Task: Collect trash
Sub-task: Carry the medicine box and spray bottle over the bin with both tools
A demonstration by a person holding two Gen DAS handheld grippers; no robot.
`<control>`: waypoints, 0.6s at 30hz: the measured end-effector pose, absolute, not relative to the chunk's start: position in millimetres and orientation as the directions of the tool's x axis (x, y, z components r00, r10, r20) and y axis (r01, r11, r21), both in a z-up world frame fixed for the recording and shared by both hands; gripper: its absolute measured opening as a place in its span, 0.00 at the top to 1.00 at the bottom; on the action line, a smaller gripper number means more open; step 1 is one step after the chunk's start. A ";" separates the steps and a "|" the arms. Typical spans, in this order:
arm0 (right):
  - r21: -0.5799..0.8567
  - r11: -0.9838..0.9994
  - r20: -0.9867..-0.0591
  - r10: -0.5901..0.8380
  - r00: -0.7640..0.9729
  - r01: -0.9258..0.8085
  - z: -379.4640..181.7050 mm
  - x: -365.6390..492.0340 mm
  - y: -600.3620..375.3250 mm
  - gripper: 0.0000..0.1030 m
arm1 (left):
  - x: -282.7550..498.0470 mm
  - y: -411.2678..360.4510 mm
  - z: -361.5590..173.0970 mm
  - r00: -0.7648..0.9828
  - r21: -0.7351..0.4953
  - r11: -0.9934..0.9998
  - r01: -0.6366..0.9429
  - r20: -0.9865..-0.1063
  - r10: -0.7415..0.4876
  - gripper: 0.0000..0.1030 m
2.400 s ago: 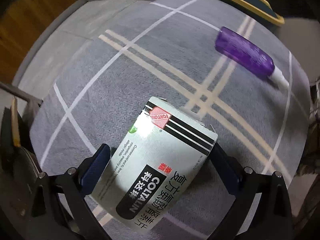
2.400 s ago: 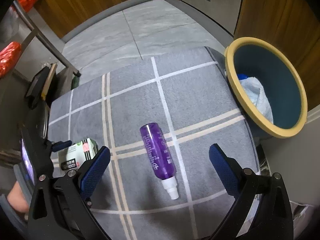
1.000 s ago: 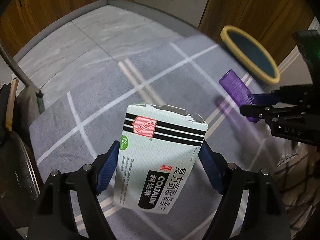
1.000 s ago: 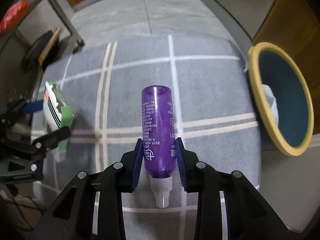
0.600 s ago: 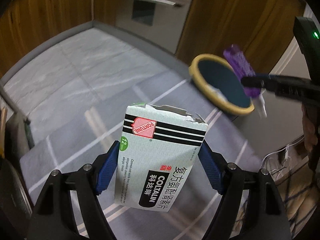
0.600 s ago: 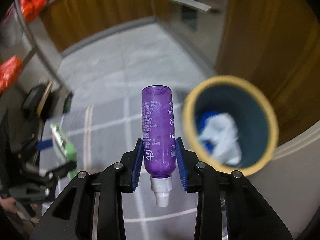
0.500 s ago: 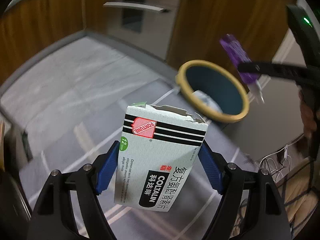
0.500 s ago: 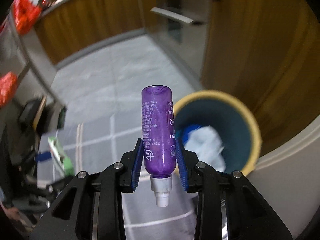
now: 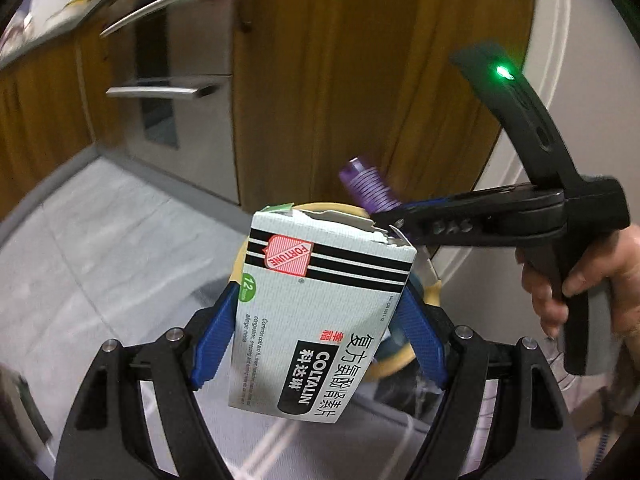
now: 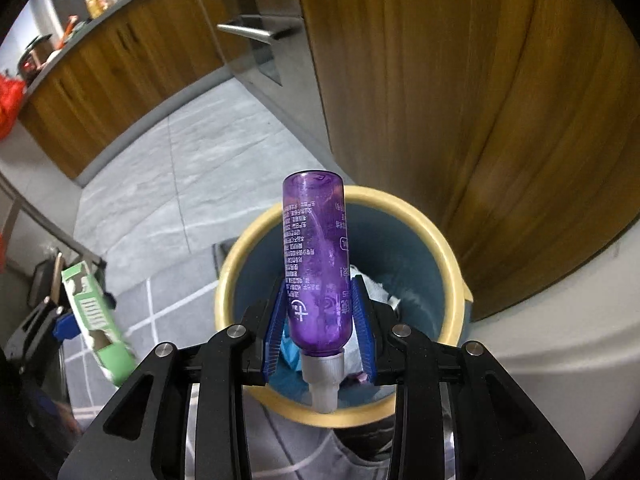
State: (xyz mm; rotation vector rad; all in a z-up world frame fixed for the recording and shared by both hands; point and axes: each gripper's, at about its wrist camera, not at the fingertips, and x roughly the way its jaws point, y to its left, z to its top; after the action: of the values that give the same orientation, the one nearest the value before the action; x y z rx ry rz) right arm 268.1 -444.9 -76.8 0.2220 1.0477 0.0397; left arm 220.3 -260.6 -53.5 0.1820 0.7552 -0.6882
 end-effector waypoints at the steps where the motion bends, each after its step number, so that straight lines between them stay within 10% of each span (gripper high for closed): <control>1: 0.205 0.976 -0.857 0.142 0.495 0.076 -79.6 270.6 -448.1 0.67 | 224.8 -270.4 -59.3 0.529 -0.063 0.767 0.638 -0.689 -0.496 0.25; 18: 0.169 0.977 -0.879 0.089 0.468 0.132 -102.3 300.3 -451.7 0.67 | 253.9 -284.3 -102.0 0.472 -0.121 0.771 0.625 -0.728 -0.497 0.30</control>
State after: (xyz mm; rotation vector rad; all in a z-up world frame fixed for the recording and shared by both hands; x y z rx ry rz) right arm 300.3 -451.7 -102.3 0.2254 1.0863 -0.0268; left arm 253.9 -284.3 -102.0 0.1705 0.8313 -0.6908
